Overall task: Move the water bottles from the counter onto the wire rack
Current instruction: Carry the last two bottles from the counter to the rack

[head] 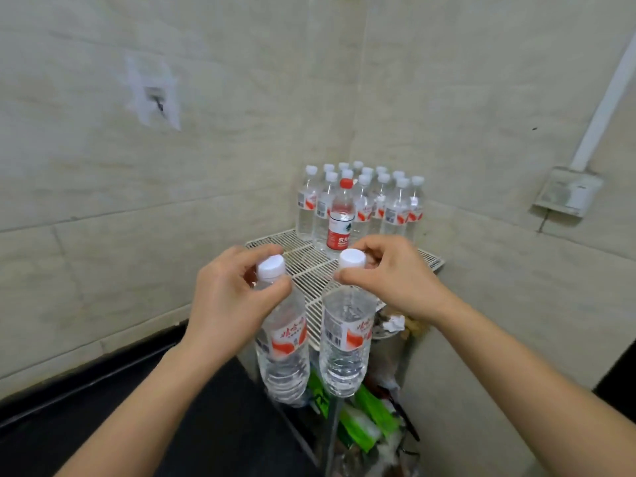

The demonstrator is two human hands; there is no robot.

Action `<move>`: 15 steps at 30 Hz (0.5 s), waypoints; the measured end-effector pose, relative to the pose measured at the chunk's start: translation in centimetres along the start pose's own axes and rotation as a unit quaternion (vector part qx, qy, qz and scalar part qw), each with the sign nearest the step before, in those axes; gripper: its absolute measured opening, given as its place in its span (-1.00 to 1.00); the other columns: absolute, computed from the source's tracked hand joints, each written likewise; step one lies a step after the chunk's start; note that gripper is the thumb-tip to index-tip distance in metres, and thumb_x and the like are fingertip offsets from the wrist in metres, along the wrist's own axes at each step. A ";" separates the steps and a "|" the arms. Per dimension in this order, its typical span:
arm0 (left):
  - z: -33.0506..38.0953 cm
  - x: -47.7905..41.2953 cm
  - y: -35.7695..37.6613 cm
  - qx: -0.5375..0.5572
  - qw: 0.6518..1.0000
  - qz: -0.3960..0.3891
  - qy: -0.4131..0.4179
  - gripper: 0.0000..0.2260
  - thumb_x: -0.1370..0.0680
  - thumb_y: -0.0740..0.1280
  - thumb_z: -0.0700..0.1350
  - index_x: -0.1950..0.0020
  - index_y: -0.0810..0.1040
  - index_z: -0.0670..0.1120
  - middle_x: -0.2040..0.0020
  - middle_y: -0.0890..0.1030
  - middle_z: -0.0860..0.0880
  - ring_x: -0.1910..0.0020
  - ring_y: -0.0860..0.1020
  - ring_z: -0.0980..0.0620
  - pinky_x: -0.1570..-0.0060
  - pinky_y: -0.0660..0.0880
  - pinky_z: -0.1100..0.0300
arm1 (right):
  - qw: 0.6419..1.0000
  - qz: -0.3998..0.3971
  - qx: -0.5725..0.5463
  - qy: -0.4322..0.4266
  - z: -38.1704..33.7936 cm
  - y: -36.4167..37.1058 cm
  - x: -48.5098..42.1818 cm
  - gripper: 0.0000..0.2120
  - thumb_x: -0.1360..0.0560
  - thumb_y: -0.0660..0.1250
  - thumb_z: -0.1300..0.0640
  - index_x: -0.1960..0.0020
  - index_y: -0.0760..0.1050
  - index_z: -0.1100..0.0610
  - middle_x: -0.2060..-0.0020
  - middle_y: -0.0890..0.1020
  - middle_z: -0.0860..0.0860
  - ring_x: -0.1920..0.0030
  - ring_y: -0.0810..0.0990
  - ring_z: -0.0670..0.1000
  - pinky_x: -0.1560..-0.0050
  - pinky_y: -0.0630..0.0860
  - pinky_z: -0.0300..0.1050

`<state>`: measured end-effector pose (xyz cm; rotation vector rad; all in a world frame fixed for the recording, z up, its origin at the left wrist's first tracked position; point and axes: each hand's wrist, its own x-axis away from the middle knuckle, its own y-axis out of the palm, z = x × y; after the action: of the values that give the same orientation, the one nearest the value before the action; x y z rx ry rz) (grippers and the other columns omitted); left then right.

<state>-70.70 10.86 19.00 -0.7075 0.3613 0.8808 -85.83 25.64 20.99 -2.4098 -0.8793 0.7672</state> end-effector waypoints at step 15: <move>4.4 -14.9 18.9 0.009 0.999 0.043 -0.018 -0.58 -0.35 0.48 -0.11 -0.21 0.59 -0.02 0.17 0.62 0.24 0.27 0.52 0.49 0.28 0.42 0.57 | 0.997 0.030 0.012 -0.070 13.0 -11.5 -19.0 -0.70 -0.29 0.56 0.07 0.22 0.58 0.28 0.48 0.37 0.00 0.46 0.30 -0.10 0.42 0.26 -0.22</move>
<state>-94.74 13.55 22.77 -0.6619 0.3693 0.9692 -111.23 23.42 24.55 -2.3943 -0.8502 0.9744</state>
